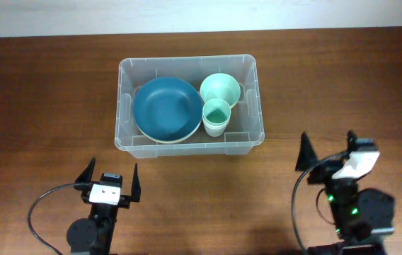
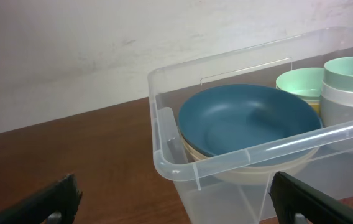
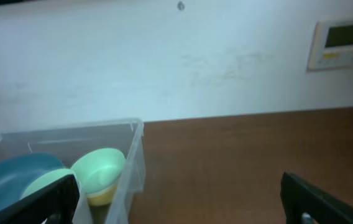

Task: Pack container

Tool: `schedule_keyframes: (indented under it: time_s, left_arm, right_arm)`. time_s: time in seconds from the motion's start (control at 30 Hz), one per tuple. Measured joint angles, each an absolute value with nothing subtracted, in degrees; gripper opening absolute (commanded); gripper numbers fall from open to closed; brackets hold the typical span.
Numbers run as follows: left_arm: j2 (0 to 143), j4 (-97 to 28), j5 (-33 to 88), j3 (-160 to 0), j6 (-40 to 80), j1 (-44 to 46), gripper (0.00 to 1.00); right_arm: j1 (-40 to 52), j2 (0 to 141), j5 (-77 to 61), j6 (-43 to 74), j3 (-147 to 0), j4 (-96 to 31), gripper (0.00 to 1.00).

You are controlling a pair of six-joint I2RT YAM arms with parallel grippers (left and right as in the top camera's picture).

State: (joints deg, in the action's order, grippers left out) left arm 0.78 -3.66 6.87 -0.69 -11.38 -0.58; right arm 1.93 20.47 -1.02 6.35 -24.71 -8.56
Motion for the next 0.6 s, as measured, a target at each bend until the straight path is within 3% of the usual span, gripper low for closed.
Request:
schedule_keyframes:
  time_s: [0.2, 0.6]
  left_arm:
    - [0.78, -3.66, 6.85, -0.69, -11.38, -0.58, 1.0]
    - [0.78, -3.66, 6.85, -0.69, -11.38, -0.58, 1.0]
  right_arm:
    - [1.98, 9.45, -5.67, 1.65, -11.92, -2.37, 0.99]
    - [1.98, 0.84, -9.17, -3.46, -6.26, -0.51, 0.99]
